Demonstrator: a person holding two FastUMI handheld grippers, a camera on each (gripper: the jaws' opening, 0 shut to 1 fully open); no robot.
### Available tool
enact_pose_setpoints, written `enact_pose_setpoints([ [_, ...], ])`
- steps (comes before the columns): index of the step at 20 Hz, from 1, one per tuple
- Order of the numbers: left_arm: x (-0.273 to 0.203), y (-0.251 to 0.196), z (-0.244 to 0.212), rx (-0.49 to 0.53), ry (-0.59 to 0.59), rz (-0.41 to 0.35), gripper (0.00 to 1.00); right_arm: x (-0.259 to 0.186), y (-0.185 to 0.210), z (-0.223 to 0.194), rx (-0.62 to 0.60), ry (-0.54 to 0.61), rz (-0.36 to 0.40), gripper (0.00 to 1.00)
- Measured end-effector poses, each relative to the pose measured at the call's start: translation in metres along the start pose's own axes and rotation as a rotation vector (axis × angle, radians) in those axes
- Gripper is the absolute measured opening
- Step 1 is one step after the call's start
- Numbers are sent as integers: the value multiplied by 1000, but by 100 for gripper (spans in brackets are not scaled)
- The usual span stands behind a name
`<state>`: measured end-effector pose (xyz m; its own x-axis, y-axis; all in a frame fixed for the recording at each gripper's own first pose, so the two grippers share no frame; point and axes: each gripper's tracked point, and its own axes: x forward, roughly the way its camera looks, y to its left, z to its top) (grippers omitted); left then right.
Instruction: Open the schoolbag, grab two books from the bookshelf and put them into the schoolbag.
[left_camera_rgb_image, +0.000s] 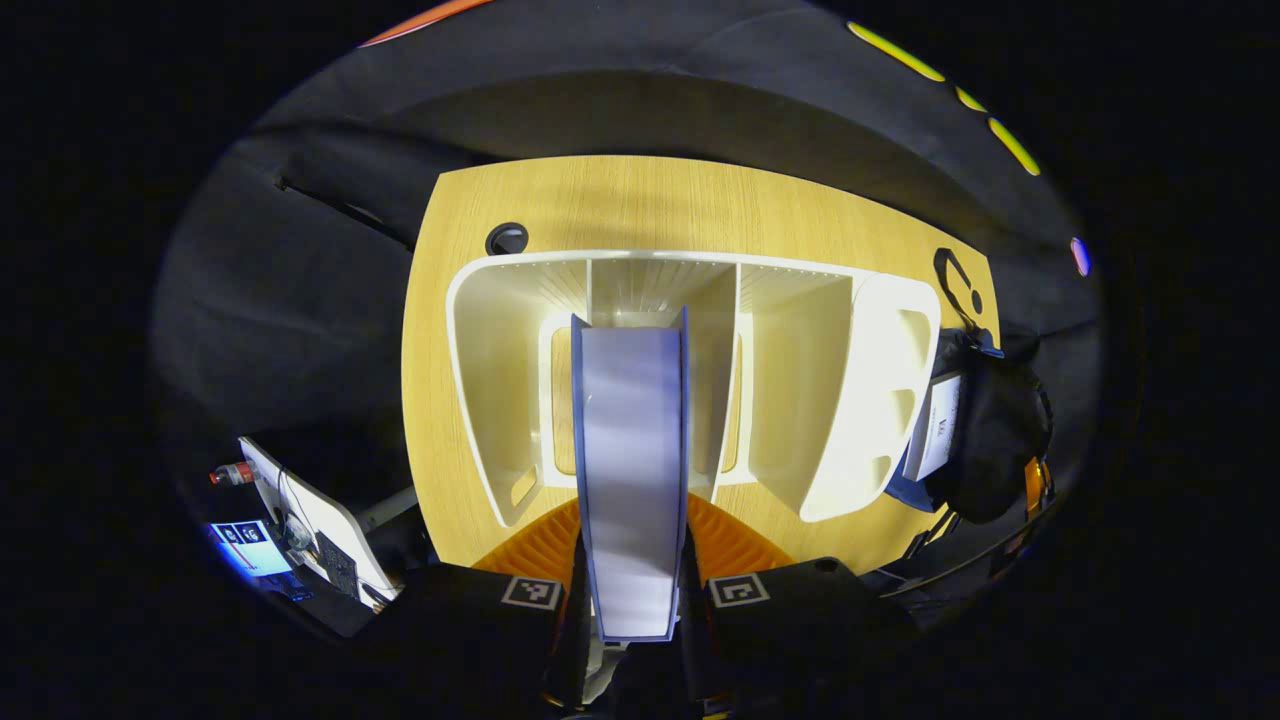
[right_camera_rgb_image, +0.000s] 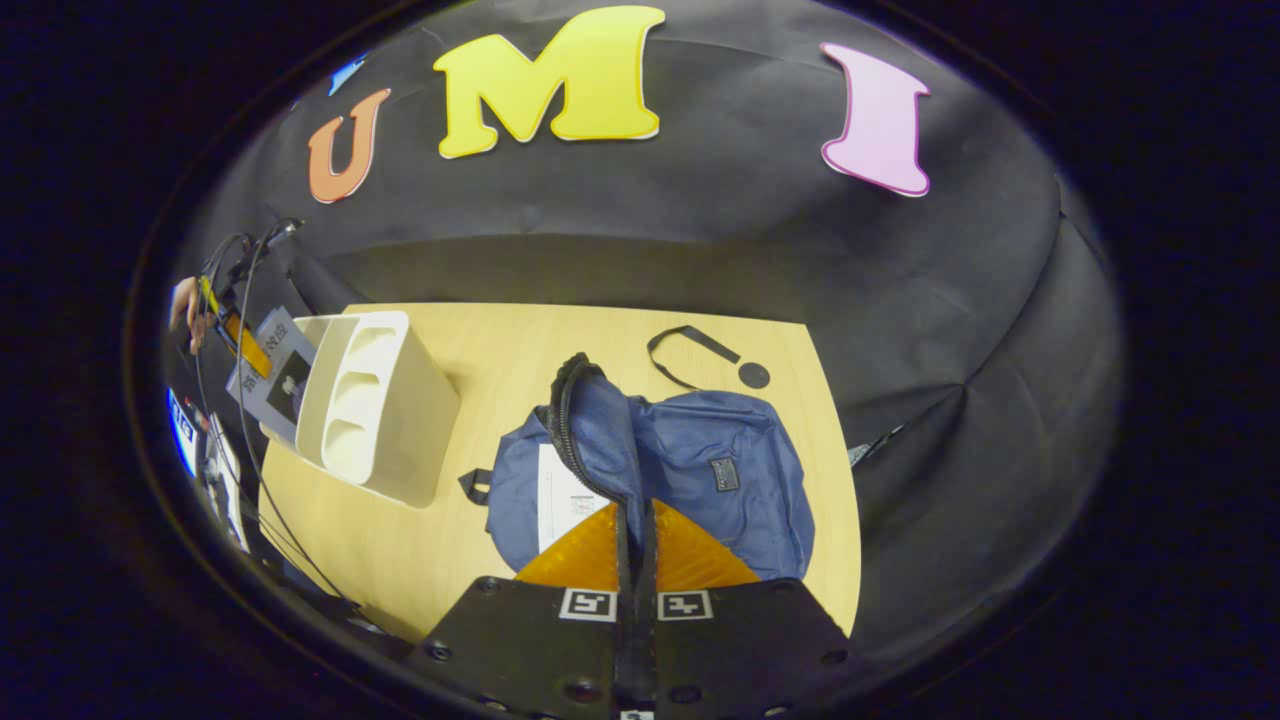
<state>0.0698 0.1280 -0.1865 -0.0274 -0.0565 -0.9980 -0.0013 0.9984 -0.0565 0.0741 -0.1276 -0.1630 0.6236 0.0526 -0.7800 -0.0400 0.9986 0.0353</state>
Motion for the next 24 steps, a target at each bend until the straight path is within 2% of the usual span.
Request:
enact_pose_setpoints([
  [2,-23,4,-10,11,-27,-2,42,1,2,0,-6,0,5,0],
  [3,-38,5,-17,17,-41,-11,38,1,4,1,-11,1,9,0],
  [7,-98,2,-52,66,-125,-48,38,-1,7,1,-33,3,14,0],
  [13,-190,-8,-63,74,-431,-115,39,2,7,0,-19,5,19,0],
  [15,-213,-28,-62,83,-511,-178,38,3,8,-3,-16,5,17,0],
  [18,-222,-59,-64,86,-556,-287,41,-1,8,-2,-25,-1,11,0],
  [20,-222,-92,-65,64,-544,-405,35,-4,7,-1,-23,-10,10,0],
  [22,-214,-135,-59,-8,-511,-555,38,-7,5,-1,-15,-12,11,0],
  [24,-201,-165,-58,-2,-485,-627,38,-9,-1,0,-10,-18,4,0],
])
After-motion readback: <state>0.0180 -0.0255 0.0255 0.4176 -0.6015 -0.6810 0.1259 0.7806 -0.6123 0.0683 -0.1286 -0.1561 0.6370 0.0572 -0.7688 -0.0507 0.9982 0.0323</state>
